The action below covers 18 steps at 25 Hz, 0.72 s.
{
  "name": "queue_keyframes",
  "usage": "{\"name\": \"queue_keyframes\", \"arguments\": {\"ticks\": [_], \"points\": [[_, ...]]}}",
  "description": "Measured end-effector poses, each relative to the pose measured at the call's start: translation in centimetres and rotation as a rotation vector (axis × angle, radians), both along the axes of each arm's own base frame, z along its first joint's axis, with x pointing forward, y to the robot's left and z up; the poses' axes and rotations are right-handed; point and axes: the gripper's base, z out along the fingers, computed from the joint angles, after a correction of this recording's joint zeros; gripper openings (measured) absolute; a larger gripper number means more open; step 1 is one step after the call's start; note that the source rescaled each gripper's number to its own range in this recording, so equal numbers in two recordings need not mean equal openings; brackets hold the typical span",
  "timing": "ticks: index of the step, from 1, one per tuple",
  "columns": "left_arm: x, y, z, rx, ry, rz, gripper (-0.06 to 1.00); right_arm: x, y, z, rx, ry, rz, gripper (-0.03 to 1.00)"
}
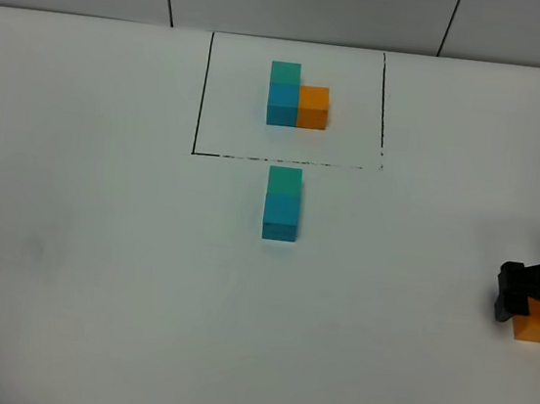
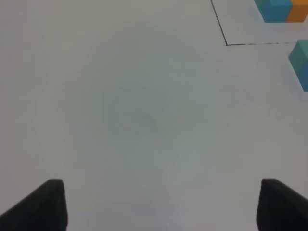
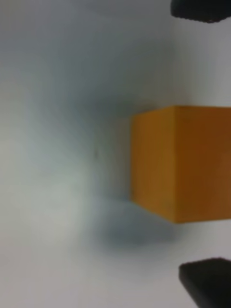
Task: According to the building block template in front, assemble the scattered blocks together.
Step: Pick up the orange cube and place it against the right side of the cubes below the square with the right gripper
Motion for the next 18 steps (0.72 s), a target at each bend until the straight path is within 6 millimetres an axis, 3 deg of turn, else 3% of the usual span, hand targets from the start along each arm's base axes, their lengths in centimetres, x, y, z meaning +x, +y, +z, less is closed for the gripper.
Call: {"name": "queue_keyframes", "arguments": {"ticks": [5,9,12,15,18], "points": [[0.0,0.0,0.0,0.000,0.000,0.000,0.81,0.0,0.0,-0.2,0.001,0.009,0.001,0.82],[0.0,0.0,0.0,0.000,0.000,0.000,0.81,-0.4,0.1,-0.5,0.003,0.028,0.007,0.60],[0.0,0.0,0.0,0.000,0.000,0.000,0.81,-0.5,0.1,-0.6,0.004,0.035,0.007,0.37],[0.0,0.0,0.0,0.000,0.000,0.000,0.81,-0.5,0.3,-0.6,0.001,0.035,0.021,0.00],[0.0,0.0,0.0,0.000,0.000,0.000,0.81,-0.3,1.1,-0.6,-0.026,0.037,0.118,0.01]]}}
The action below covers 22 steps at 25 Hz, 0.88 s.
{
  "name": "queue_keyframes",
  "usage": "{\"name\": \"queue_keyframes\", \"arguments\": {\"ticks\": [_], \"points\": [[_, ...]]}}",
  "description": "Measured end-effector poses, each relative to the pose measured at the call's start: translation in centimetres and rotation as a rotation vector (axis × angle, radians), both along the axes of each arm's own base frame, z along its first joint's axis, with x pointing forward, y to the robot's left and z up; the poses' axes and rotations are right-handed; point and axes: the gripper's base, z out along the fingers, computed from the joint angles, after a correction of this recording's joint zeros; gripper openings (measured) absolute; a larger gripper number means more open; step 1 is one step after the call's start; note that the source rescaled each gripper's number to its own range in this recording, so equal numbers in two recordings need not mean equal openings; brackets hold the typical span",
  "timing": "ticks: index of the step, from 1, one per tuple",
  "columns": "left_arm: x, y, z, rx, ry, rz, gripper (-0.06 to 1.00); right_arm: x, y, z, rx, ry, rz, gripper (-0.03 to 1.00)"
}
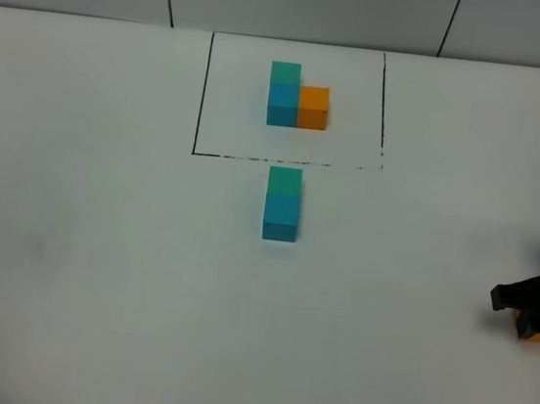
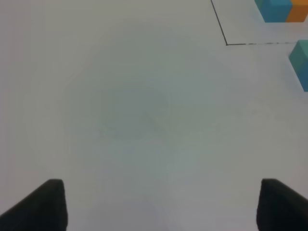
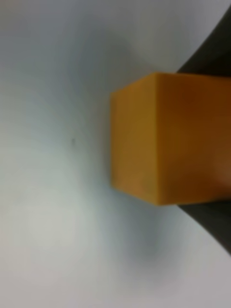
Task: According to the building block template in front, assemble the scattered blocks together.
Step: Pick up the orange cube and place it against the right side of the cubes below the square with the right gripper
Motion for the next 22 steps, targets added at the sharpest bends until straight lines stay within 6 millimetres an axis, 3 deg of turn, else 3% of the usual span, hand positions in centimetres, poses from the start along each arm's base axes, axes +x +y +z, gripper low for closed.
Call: {"name": "queue_keyframes", "arguments": {"ticks": [3,6,10,15,18,22], "points": [[0.0,0.0,0.0,0.000,0.000,0.000,0.81,0.8,1.4,0.7,-0.051,-0.002,0.212,0.01],[0.0,0.0,0.0,0.000,0.000,0.000,0.81,2.4,3.6,2.2,-0.124,-0.017,0.541,0.01],[0.0,0.0,0.0,0.000,0.000,0.000,0.81,5.6,7.1,3.8,-0.178,-0.012,0.863,0.01],[0.0,0.0,0.0,0.000,0.000,0.000,0.81,8.5,11.6,2.8,-0.173,0.082,1.114,0.01],[0.0,0.0,0.0,0.000,0.000,0.000,0.81,9.1,14.5,2.3,-0.154,0.064,1.218,0.01],[0.0,0.0,0.0,0.000,0.001,0.000,0.81,9.5,16.8,2.2,-0.148,0.036,1.329,0.01]]}}
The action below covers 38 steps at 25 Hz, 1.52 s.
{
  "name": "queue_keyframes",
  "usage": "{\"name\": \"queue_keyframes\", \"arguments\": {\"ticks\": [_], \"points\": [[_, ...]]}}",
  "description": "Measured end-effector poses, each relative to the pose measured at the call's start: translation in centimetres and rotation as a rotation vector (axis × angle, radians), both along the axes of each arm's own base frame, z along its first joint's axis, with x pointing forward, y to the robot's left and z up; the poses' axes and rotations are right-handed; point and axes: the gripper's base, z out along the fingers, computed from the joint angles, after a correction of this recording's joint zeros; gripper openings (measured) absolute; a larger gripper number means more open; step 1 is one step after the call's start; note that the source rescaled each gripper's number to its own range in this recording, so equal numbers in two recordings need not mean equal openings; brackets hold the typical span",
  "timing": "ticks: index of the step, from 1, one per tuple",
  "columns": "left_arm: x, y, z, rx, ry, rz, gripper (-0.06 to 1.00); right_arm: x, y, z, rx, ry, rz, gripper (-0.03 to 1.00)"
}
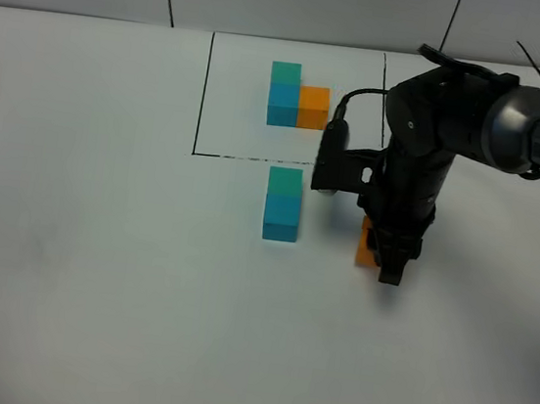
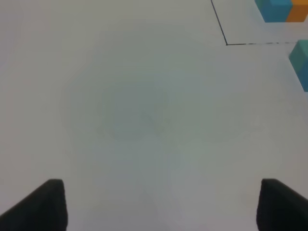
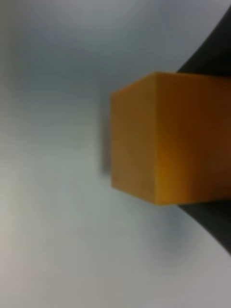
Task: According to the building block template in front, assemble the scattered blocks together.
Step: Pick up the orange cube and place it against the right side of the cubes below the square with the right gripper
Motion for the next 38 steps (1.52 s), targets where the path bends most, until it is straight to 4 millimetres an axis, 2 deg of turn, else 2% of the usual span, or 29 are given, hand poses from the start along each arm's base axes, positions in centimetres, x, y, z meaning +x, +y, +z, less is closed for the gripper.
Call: {"name": "queue_keyframes", "arguments": {"ticks": [11,18,38], "points": [[0.0,0.0,0.0,0.001,0.000,0.000,0.81,2.6,3.1,-1.0,0.017,-0.013,0.090,0.01],[0.0,0.0,0.0,0.001,0.001,-0.001,0.81,3.4,4.9,-1.9,0.023,-0.032,0.119,0.01],[0.0,0.0,0.0,0.002,0.001,-0.001,0.81,3.1,5.9,-2.9,0.006,-0.021,0.149,0.01]]}}
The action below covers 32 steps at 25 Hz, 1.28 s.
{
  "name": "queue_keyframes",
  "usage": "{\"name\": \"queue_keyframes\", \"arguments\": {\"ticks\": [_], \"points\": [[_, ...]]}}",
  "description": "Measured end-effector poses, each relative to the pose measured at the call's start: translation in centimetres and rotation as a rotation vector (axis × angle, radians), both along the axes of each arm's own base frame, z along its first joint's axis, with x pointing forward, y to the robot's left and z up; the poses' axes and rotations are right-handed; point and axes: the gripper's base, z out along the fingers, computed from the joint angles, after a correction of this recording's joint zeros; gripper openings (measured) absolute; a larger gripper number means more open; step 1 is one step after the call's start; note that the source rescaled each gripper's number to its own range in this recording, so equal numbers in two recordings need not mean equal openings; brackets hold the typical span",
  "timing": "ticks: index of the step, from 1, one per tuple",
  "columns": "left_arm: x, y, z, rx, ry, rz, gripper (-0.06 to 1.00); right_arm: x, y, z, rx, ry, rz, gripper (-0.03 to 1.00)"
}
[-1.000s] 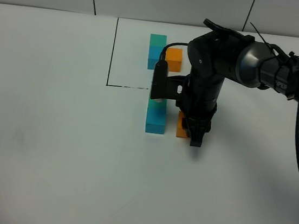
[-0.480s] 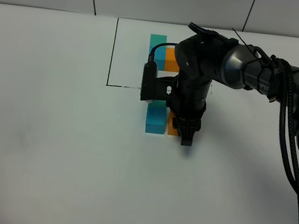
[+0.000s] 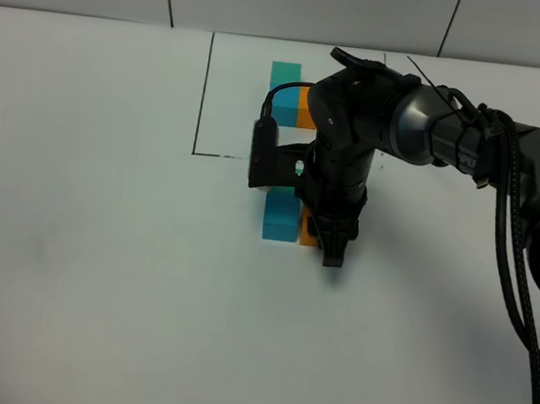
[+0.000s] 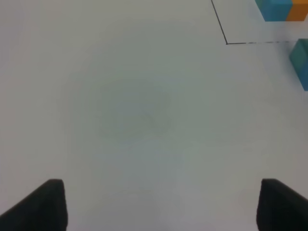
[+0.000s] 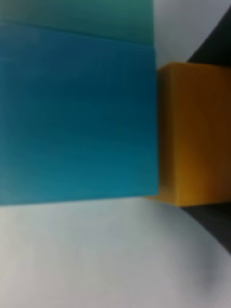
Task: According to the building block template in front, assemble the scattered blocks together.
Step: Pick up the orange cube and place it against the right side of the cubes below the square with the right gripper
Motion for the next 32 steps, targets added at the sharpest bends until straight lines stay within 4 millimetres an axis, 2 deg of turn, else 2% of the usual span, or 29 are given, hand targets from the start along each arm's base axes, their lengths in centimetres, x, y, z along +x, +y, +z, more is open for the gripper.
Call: {"name": "queue_keyframes", "arguments": {"ticks": [32], "points": [[0.00,0.00,0.00,-0.001,0.000,0.000,0.81,0.18,0.35,-0.35,0.016,-0.025,-0.022,0.01]]}}
